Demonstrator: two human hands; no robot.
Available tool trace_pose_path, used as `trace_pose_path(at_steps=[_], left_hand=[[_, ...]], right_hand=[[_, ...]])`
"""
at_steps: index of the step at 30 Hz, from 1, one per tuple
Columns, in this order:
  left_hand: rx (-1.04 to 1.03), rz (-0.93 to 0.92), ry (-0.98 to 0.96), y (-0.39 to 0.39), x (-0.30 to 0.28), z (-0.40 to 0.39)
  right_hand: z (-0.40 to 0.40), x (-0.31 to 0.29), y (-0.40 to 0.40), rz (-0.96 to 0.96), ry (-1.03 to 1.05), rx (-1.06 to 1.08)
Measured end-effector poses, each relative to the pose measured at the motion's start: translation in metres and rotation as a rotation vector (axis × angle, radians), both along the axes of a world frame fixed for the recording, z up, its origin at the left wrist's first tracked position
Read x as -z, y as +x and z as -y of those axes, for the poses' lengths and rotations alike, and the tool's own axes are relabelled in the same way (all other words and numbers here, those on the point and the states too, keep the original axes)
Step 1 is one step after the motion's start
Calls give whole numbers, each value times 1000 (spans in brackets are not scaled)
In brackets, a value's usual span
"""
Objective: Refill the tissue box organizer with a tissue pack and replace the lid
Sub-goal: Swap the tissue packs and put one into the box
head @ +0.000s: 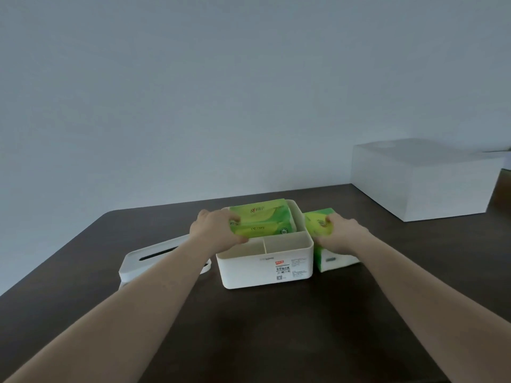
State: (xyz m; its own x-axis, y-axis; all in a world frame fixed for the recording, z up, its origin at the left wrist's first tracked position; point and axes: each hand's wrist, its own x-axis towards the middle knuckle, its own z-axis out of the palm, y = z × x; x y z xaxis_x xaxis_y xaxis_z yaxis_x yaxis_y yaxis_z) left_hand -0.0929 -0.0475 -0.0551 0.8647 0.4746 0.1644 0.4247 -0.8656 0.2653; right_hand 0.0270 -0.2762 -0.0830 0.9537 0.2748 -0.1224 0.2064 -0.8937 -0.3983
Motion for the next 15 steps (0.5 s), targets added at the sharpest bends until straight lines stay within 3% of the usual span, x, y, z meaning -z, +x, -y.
trace_pose_path(at_steps=[7,15], left_hand=[[-28,113,-27,7,-2,-7],[-98,734,-226,15,-32,-15]], right_hand=[[1,-3,7,-81,-159,-84],[-9,1,18,86,65,96]])
